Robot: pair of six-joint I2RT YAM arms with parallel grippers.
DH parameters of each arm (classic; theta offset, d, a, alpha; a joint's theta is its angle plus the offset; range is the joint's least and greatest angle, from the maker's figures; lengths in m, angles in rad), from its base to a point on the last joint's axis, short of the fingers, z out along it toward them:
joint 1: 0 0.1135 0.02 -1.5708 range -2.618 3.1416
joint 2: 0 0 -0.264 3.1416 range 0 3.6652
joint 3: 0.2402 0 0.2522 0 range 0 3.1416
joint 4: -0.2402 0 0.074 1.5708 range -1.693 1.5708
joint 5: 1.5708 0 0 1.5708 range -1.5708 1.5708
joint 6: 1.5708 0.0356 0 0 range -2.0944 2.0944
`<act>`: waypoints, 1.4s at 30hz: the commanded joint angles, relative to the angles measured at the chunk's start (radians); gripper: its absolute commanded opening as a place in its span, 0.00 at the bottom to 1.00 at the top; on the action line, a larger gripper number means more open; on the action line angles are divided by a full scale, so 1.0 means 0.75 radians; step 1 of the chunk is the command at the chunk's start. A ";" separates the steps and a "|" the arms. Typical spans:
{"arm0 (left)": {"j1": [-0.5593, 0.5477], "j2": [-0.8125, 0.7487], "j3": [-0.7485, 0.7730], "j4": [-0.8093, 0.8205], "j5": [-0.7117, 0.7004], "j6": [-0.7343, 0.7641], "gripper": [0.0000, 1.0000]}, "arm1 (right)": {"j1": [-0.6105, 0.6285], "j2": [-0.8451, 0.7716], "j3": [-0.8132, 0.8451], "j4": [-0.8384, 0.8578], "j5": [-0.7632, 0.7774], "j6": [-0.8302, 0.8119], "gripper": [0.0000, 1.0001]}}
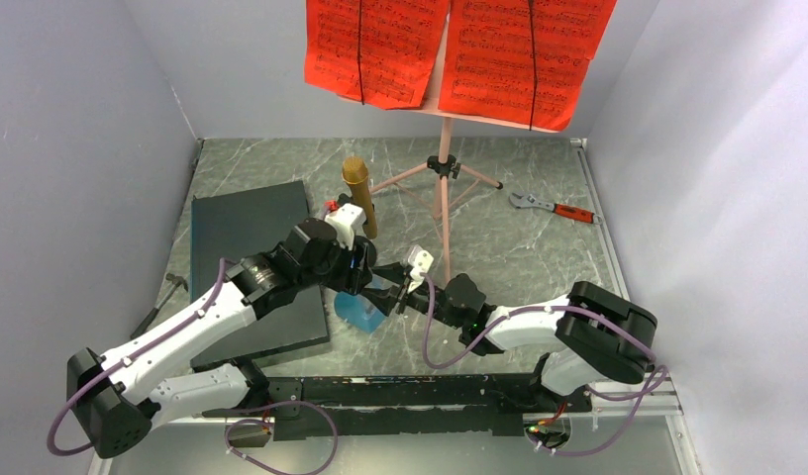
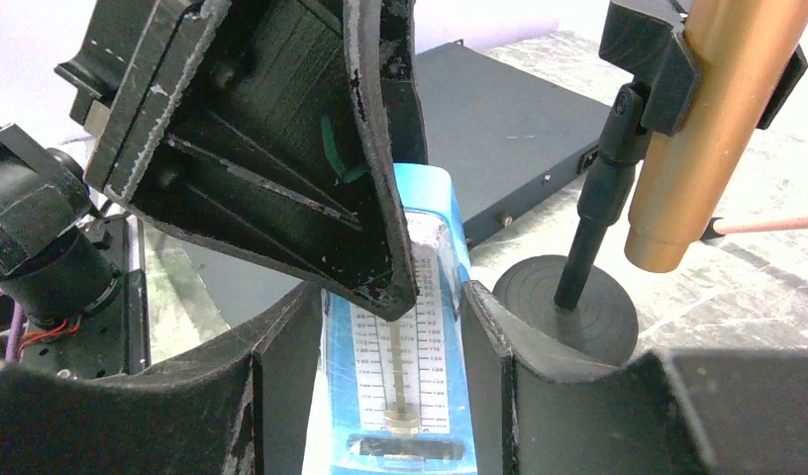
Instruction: Pack up the instrument practice props
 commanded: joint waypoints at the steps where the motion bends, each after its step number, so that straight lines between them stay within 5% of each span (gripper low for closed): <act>1: -0.020 0.005 0.048 -0.001 0.001 0.013 0.56 | 0.004 0.042 -0.073 -0.427 -0.046 0.025 0.27; 8: -0.032 0.011 0.047 -0.009 0.007 0.025 0.44 | 0.004 -0.025 -0.104 -0.400 -0.032 0.015 0.45; 28: -0.070 0.047 0.081 -0.019 -0.021 0.046 0.22 | 0.000 -0.226 -0.128 -0.441 0.042 -0.008 0.62; 32: -0.069 0.035 0.092 -0.011 -0.028 0.024 0.40 | 0.001 -0.269 -0.133 -0.454 0.043 -0.013 0.65; 39: -0.070 -0.047 0.113 -0.010 -0.113 -0.014 0.89 | 0.001 -0.368 -0.117 -0.533 0.064 -0.041 0.71; 42: -0.070 -0.091 0.129 -0.022 -0.170 -0.016 0.94 | -0.002 -0.406 -0.093 -0.581 0.083 -0.046 0.73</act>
